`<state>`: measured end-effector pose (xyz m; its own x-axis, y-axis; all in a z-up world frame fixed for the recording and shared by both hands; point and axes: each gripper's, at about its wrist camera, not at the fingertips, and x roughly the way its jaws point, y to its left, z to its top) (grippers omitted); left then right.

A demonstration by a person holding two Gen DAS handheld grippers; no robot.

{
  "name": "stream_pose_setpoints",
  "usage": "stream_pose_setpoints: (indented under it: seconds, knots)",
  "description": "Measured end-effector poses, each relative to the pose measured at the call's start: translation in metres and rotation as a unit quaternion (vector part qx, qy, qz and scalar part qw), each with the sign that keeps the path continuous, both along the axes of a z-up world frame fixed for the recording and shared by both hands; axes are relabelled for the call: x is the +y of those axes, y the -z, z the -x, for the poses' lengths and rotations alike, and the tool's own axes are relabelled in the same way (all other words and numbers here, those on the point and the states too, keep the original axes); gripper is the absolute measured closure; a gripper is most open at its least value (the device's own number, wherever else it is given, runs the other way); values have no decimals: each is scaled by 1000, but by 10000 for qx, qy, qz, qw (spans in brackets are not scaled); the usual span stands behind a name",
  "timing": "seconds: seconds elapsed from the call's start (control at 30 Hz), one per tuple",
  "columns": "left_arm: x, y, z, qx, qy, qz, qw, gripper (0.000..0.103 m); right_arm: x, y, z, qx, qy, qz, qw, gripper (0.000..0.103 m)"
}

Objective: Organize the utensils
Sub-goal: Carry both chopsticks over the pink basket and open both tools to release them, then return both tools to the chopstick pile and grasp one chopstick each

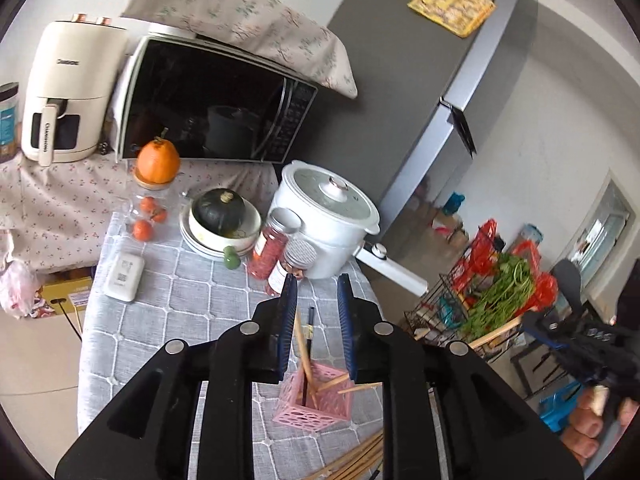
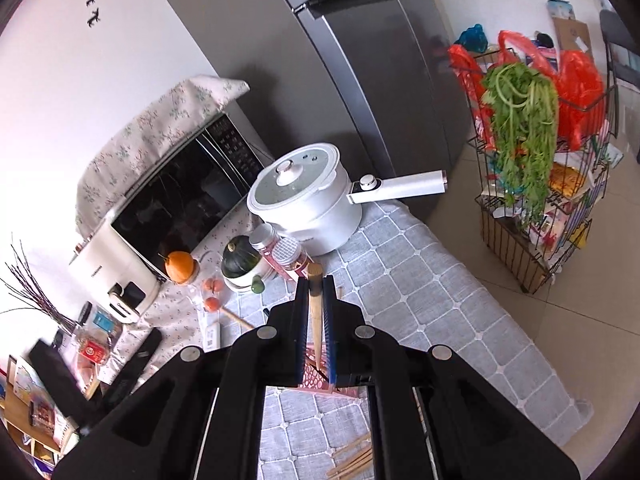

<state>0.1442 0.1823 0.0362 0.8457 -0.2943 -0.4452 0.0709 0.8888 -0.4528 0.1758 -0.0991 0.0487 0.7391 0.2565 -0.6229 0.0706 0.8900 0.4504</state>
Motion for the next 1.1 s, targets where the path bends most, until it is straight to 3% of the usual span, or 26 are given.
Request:
stream_pose_setpoints:
  seconds: [0.27, 0.4, 0.47, 0.53, 0.63, 0.87, 1.0, 1.1]
  knots:
    - [9, -15, 9, -165, 85, 106, 9998, 79, 19, 30, -29, 279, -107, 31, 9995, 94]
    - [3, -8, 5, 23, 128, -36, 9999, 75, 16, 49, -37, 404, 21, 6, 9992, 75]
    - [-1, -6, 5, 82, 182, -128, 9997, 71, 12, 50, -32, 334, 96, 66, 9994, 71]
    - [-8, -4, 7, 103, 232, -231, 9994, 61, 8, 49, -26, 262, 198, 132, 9994, 57]
    - [-20, -1, 11, 100, 285, -361, 9989, 54, -4, 46, -9, 107, 395, 224, 9989, 44]
    - [-55, 10, 21, 174, 441, -750, 9961, 33, -11, 50, 31, -73, 765, 961, 9924, 24]
    - [-72, 19, 29, 198, 503, -884, 9946, 10, -14, 64, 52, 13, 890, 1312, 9874, 14]
    - [-90, 32, 29, 399, 723, -1146, 9900, 7, -18, 77, 72, 29, 1067, 1579, 9817, 9]
